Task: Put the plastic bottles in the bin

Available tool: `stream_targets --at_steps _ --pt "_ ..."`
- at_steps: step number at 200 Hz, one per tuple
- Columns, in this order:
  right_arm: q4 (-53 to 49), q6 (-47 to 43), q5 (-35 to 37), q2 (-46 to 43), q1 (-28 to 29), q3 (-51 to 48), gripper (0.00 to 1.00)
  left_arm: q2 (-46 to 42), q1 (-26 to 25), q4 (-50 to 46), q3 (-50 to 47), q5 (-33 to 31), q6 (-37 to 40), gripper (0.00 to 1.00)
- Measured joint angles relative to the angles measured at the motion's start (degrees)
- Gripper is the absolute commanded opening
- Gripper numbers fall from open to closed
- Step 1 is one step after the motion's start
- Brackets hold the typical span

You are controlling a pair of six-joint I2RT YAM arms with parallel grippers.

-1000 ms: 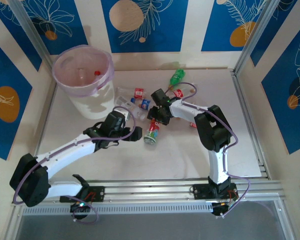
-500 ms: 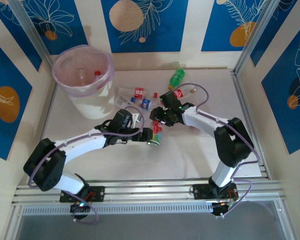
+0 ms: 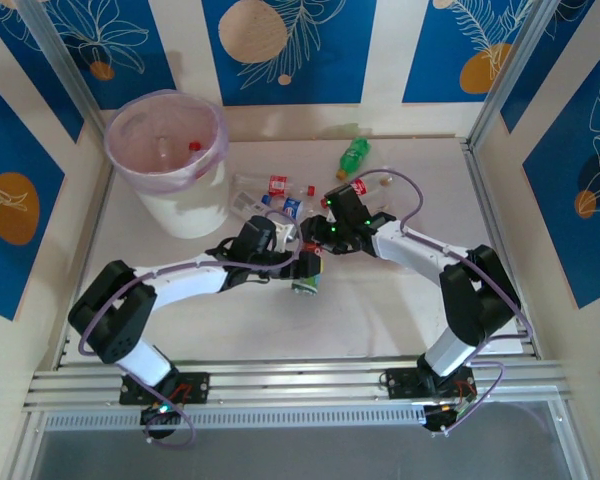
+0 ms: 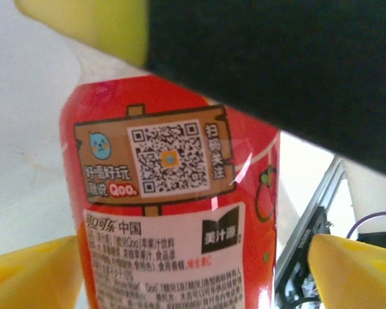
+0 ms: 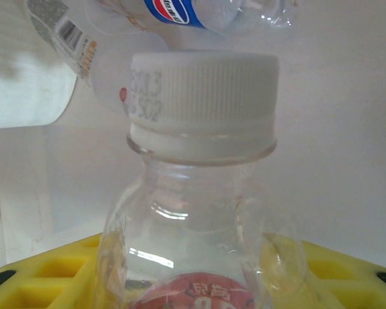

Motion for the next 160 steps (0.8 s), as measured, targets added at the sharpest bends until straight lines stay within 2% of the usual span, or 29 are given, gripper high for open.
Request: stream_targets --at_steps 19,27,49,72,85,125,160 --pt "0.3 0.0 0.0 -0.2 0.0 0.0 0.55 0.1 -0.2 0.2 0.1 -0.1 -0.3 0.62" --pt "0.3 0.0 0.0 -0.2 -0.1 0.0 0.55 0.1 -0.2 0.0 0.1 -0.3 -0.4 0.58" --pt "0.3 0.0 0.0 -0.2 -0.1 -0.1 0.57 0.2 -0.2 -0.1 0.1 -0.4 -0.2 0.56" --pt "0.3 0.2 0.0 -0.3 -0.1 -0.1 0.75 0.2 -0.2 0.0 0.1 -0.5 -0.2 0.53" --pt "0.0 0.3 0.0 -0.6 -0.1 -0.1 0.8 0.2 -0.3 0.0 0.2 -0.5 -0.3 0.5" --pt "-3.1 0.4 0.1 -3.7 -1.3 -0.2 0.83 0.2 -0.3 0.0 0.8 -0.8 -0.2 0.46" --pt "-6.6 -0.1 0.4 -11.5 -3.7 -1.7 0.83 1.2 -0.4 -0.1 1.2 -1.3 0.2 0.41"
